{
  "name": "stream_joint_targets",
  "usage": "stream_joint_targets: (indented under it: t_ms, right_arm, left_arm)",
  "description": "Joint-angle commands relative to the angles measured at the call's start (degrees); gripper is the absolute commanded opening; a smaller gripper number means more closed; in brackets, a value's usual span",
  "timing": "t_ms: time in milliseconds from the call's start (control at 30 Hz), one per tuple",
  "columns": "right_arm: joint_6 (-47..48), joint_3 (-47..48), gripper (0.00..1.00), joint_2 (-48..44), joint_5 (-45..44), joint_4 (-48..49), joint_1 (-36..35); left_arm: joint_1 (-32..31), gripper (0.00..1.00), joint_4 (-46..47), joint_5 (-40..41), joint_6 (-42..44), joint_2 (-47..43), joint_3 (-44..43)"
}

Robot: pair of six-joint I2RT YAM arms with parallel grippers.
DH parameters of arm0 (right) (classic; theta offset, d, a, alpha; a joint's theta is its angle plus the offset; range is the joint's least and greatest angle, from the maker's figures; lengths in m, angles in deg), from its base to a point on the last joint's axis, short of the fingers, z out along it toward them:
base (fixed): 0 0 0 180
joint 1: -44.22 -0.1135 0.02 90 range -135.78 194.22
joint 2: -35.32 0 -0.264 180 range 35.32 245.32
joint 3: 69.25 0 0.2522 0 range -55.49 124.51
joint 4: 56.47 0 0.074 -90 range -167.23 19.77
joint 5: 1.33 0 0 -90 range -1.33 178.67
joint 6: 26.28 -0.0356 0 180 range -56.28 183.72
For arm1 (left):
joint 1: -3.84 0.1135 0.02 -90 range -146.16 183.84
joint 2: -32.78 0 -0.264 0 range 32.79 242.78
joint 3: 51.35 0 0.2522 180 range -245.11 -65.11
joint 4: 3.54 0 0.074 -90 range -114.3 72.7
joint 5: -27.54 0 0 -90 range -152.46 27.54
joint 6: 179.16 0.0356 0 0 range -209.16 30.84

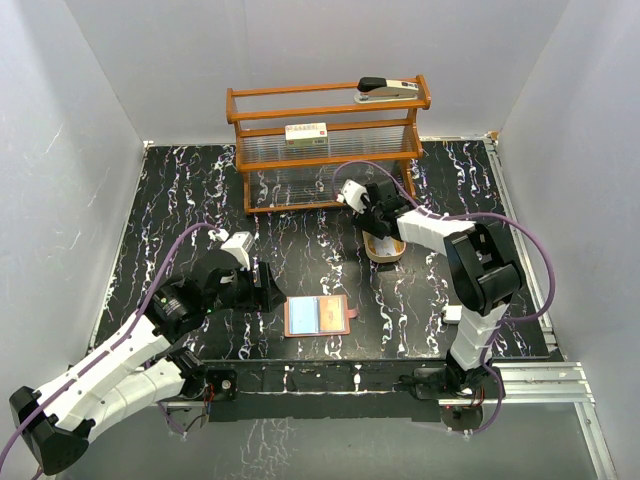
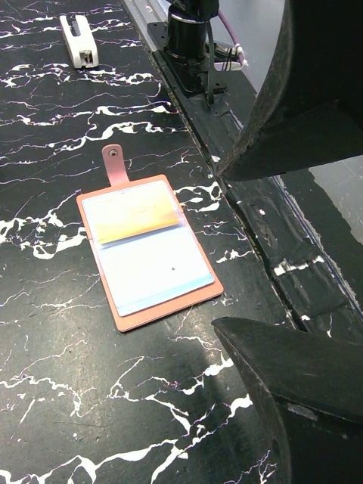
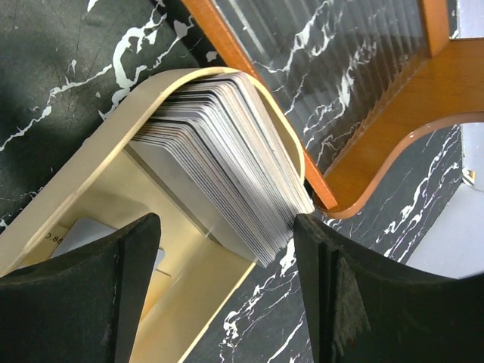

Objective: Put the credit cards into the card holder
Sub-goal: Pick up the credit card from the storage box.

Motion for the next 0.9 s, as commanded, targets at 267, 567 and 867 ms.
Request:
stream_joint_targets:
  t_ms: [267,567,867]
  right_arm:
    - [3.55,4.31,0.58,0.48,-2.95,6.9,0.54]
    - [3.78,4.64,0.5,-1.32,-2.79,7.07,0.55]
    - [3.23,5.1,0.44,-2.12,-2.85,6.36,0.57]
  left_arm:
    - [0.18,0.71,0.23,0.35,0.18,-0.32,-0.12]
    - [0.18,0.71,0.4,0.17,0.2,-0.29,-0.04]
    - [0.18,0.71,0.67,-0.04,0.2,-0.11,0.17]
